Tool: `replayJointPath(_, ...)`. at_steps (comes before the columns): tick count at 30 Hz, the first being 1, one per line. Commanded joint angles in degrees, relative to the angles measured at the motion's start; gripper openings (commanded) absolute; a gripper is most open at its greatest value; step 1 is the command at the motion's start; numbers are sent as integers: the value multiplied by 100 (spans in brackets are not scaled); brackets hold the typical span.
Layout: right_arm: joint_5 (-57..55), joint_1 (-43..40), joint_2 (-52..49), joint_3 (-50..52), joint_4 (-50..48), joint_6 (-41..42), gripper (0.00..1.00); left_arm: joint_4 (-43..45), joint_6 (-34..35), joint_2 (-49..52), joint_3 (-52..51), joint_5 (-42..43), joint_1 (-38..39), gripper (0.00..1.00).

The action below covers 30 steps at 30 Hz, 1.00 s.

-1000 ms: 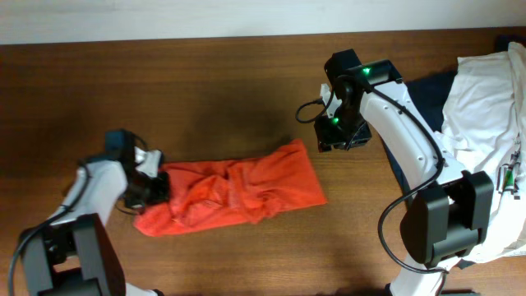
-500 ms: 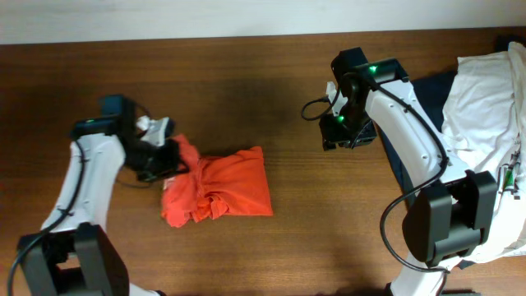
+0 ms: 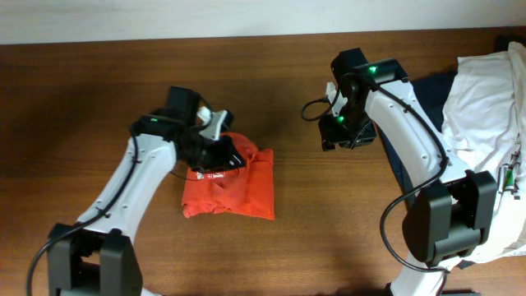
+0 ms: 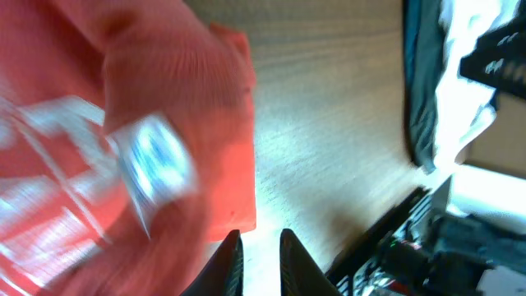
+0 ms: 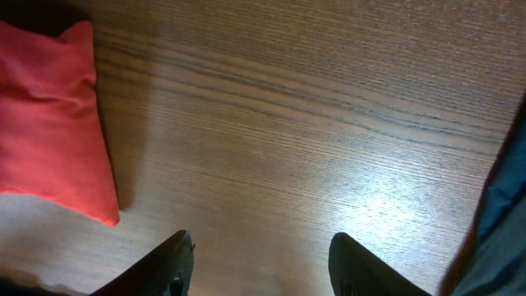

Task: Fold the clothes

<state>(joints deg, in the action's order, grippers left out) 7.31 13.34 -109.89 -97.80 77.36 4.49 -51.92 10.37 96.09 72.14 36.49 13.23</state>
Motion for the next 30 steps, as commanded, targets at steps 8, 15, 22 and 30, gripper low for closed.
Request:
replayJointPath(8,1593,-13,13,42,-107,-774,67,-39,-256,-111,592,-1003,-343,15)
replayJointPath(15,2942,1491,-166,42,-741,-1331,71,328,-251,205,772,-1735,-1928,26)
replayJointPath(22,1399,3163,-949,42,-1729,-129,70,306,-251,752,774,-1770,-1969,33)
replayJointPath(30,203,3388,-1351,52,-1862,509,8,264,-254,763,774,-1770,-1969,34)
